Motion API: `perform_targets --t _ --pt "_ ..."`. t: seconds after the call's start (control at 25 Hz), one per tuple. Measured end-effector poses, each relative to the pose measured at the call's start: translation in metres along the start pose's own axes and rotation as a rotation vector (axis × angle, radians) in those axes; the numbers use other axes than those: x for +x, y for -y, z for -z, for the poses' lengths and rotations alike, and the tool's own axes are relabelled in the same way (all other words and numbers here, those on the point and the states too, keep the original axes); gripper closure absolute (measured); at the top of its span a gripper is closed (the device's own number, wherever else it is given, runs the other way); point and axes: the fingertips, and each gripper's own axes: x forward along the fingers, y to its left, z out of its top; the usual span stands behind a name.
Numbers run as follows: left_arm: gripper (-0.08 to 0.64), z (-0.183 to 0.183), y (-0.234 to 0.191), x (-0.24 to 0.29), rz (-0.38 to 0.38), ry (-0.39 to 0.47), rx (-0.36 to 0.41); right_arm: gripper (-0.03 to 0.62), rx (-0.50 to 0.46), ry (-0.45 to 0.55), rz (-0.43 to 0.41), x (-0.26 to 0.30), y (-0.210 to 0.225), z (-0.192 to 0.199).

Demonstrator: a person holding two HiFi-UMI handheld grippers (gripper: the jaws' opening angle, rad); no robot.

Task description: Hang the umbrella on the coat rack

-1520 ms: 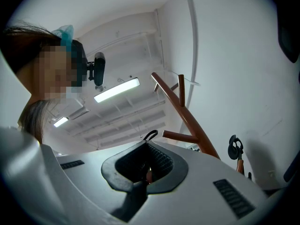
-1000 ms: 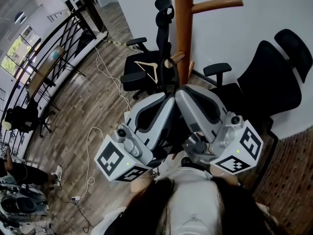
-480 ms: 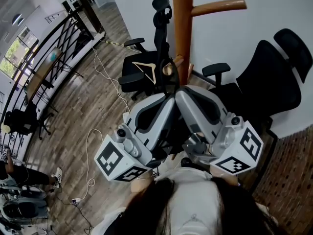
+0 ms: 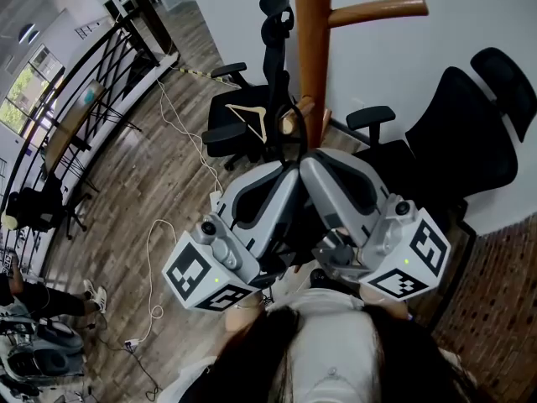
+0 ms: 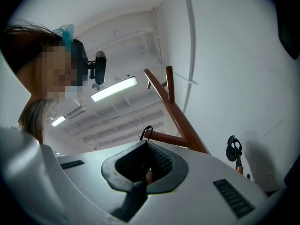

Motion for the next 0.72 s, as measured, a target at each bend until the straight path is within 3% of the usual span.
perform_targets --t 0.72 --pt "0.548 0.009 -0.011 0.001 0.008 -0.007 -0.051 0.557 0.01 -0.018 0.016 0.001 0.01 0.008"
